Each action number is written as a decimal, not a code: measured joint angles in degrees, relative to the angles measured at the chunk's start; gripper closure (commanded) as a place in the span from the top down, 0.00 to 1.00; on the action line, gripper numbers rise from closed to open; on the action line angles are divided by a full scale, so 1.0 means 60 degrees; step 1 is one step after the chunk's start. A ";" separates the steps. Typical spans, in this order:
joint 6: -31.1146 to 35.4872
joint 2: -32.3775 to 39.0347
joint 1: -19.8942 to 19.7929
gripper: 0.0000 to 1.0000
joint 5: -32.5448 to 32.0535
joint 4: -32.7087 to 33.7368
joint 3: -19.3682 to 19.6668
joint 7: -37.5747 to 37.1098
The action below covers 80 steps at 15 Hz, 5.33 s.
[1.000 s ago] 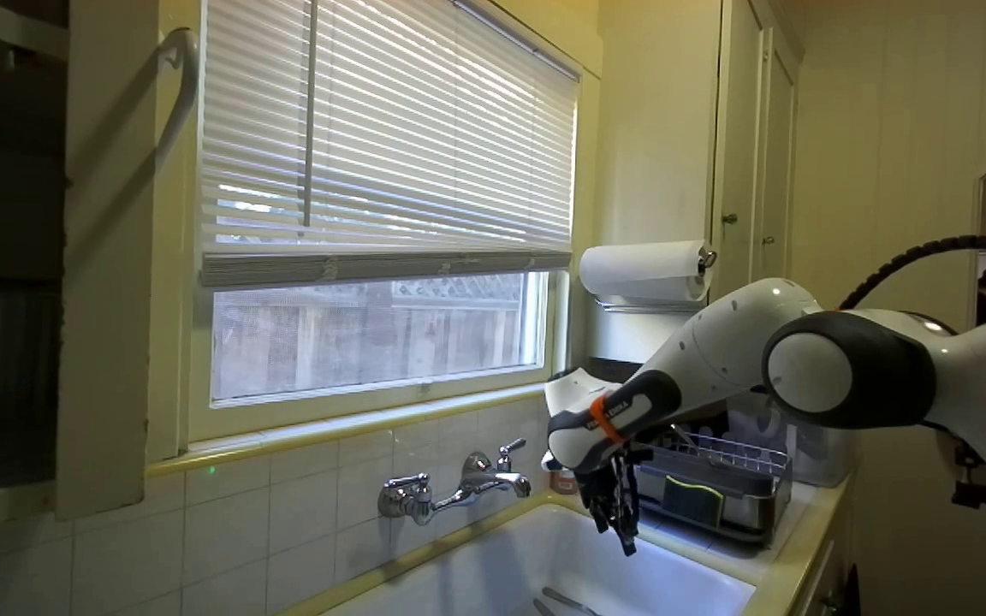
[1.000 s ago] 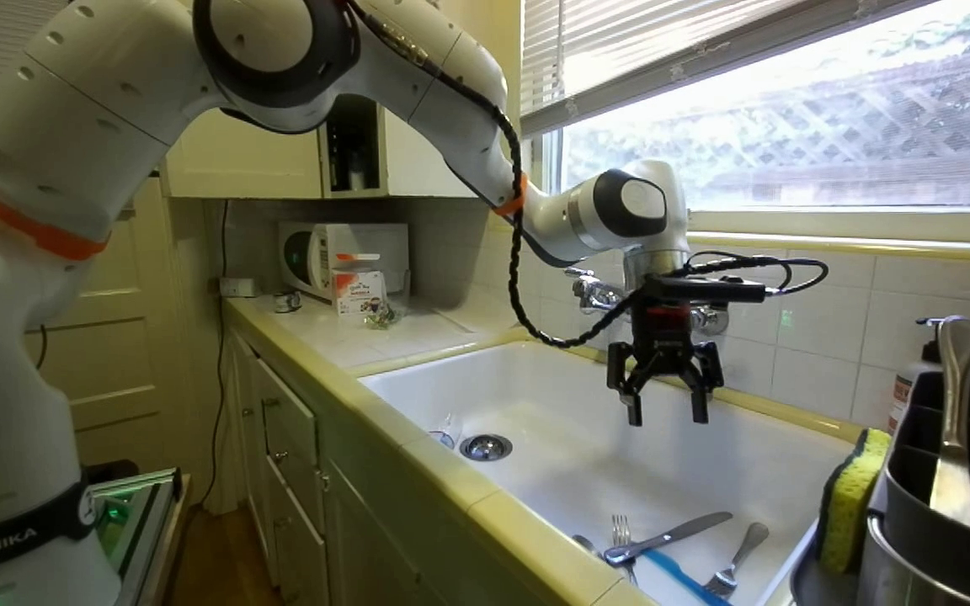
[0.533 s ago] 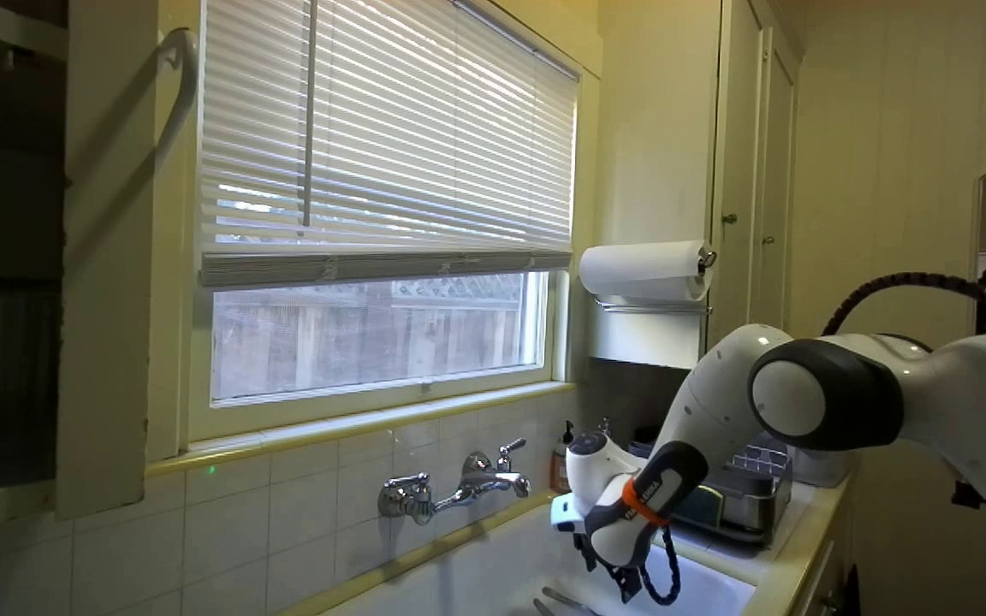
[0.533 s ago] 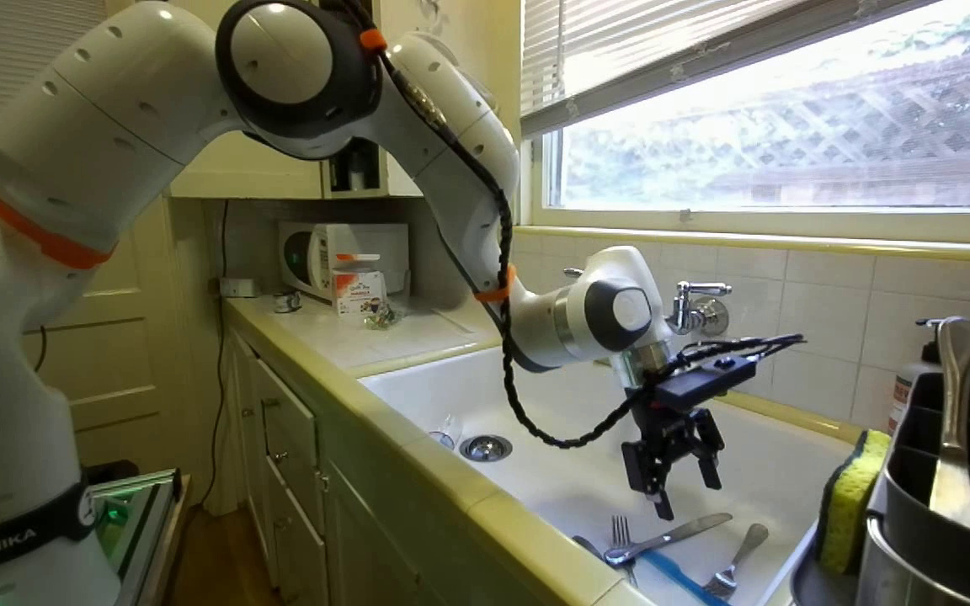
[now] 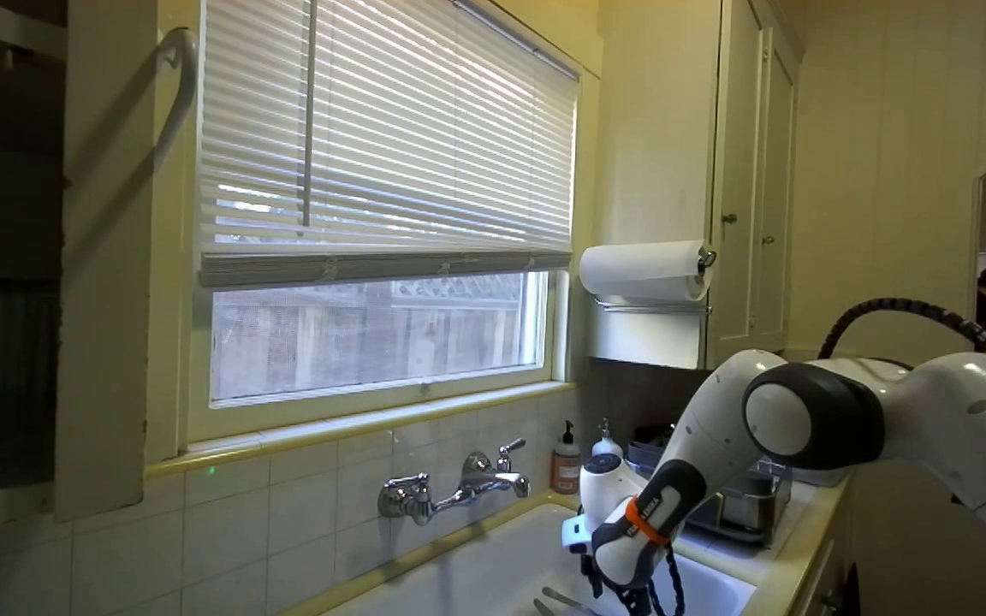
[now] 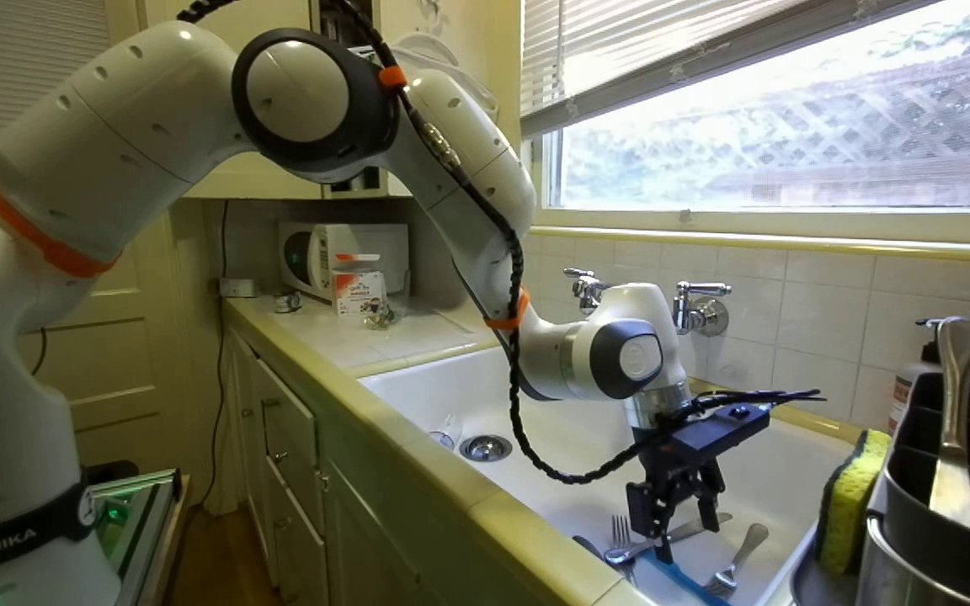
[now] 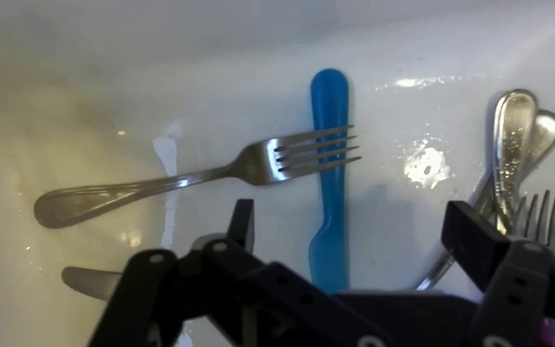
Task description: Put the silver fork from the sink on the dishrack.
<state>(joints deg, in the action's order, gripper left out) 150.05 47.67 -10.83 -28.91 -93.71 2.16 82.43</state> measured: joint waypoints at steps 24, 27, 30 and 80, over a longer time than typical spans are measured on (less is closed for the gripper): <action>0.1017 0.1500 0.0612 0.48 0.0147 0.0938 0.0528 0.0435; 0.1013 0.1483 0.0564 0.24 0.0189 0.1013 0.0527 0.0403; 0.0927 0.1479 0.0560 0.02 0.0246 0.1128 0.0503 0.0405; -0.3080 -0.0160 -0.0062 1.00 0.2060 0.1470 -0.0292 0.0154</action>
<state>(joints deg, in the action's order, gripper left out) 131.57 46.71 -11.20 -16.55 -84.89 0.41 83.36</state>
